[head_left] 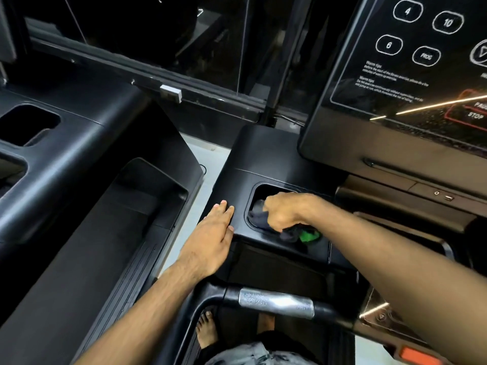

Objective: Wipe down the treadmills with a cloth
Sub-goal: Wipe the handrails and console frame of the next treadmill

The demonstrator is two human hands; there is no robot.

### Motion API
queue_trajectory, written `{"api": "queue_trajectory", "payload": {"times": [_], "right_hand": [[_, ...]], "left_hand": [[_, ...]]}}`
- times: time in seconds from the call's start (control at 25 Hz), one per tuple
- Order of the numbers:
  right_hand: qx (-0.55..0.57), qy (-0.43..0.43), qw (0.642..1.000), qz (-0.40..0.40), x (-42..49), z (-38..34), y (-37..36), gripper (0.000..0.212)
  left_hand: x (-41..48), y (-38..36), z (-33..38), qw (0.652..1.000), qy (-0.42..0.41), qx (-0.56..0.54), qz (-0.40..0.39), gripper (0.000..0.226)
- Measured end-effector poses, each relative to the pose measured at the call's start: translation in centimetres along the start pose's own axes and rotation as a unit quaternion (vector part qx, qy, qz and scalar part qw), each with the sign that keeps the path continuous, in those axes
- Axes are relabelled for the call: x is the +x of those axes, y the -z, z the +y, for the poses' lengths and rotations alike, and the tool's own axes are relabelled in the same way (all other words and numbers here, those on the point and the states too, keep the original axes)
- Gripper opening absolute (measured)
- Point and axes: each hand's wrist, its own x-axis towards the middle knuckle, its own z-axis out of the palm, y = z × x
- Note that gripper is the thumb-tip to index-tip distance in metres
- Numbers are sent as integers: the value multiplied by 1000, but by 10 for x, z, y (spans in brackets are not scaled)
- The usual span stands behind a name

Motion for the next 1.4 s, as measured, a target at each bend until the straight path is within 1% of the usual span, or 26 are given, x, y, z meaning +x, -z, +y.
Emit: {"api": "queue_trajectory", "payload": {"times": [0.04, 0.08, 0.12, 0.16, 0.2, 0.24, 0.28, 0.32, 0.36, 0.4, 0.44, 0.52, 0.6, 0.68, 0.72, 0.76, 0.8, 0.88, 0.92, 0.96, 1.0, 1.08, 1.16, 1.28, 1.36, 1.4], "right_hand": [[119, -26, 992, 43, -8, 6, -6, 15], [256, -48, 959, 108, -13, 13, -16, 15], [399, -64, 898, 176, -20, 15, -23, 16], [493, -54, 835, 240, -27, 14, -31, 23], [501, -19, 814, 294, -33, 10, -39, 39], [435, 29, 837, 332, -37, 6, -48, 57], [311, 88, 881, 345, -40, 2, -57, 71], [141, 144, 926, 319, -38, 1, -68, 78], [-12, 164, 950, 267, -32, 2, -79, 81], [-116, 157, 956, 219, -24, 6, -90, 84], [-160, 153, 954, 202, -18, 9, -99, 86], [-156, 158, 950, 218, -5, 13, -105, 91], [-172, 157, 938, 257, 3, 6, -106, 90], [-197, 155, 928, 275, 4, 4, -105, 82], [-227, 182, 918, 271, 0, 9, -104, 77], [-270, 234, 893, 273, -9, 16, -103, 71], [-326, 305, 850, 279, -14, 29, -105, 65], [-428, 428, 747, 275, -20, 64, -106, 51], [-471, 462, 702, 268, -21, 81, -101, 45], [-495, 477, 677, 264, -21, 92, -93, 43], [-501, 471, 681, 253, -19, 96, -85, 47], [-507, 439, 716, 193, -13, 83, -76, 60], [-514, 426, 725, 166, -12, 67, -90, 60], [-508, 482, 690, 184, -8, 92, -112, 40], [-530, 484, 678, 161, -6, 101, -109, 38], [-540, 474, 677, 160, -2, 91, -104, 39]], "left_hand": [[-1, 0, -2, 1000, -2, -12, -2, 50], [-3, 1, -3, 1000, -1, -29, -5, 50], [-6, 2, -4, 999, 1, -48, -8, 49], [-8, 3, -6, 998, 3, -65, -9, 49], [-11, 4, -8, 997, 5, -77, -9, 48], [-13, 5, -9, 996, 10, -84, -9, 48], [-16, 5, -10, 996, 16, -89, -8, 48], [-19, 5, -11, 996, 24, -91, -8, 48], [-22, 4, -11, 995, 31, -93, -7, 48], [-27, 3, -11, 995, 39, -95, -3, 48], [-32, 1, -10, 994, 48, -97, 2, 48], [-42, -2, -8, 993, 68, -98, 15, 48], [-53, -6, -5, 992, 86, -86, 37, 49], [-61, -8, -1, 992, 100, -68, 43, 49], [-65, -10, 3, 991, 108, -60, 46, 49], [-70, -11, 5, 990, 119, -50, 49, 50], [-75, -13, 8, 990, 129, -37, 53, 50], [-84, -16, 13, 988, 141, -18, 64, 50], [-88, -18, 15, 987, 146, -13, 66, 51], [-91, -21, 17, 987, 149, -6, 67, 51], [-92, -24, 18, 987, 148, 6, 69, 51], [-94, -29, 19, 986, 143, 25, 76, 51], [-99, -36, 22, 986, 147, 19, 75, 51], [-107, -38, 21, 987, 142, 11, 71, 51], [-111, -37, 18, 988, 134, 15, 72, 50], [-111, -37, 15, 989, 131, 13, 74, 50]]}}
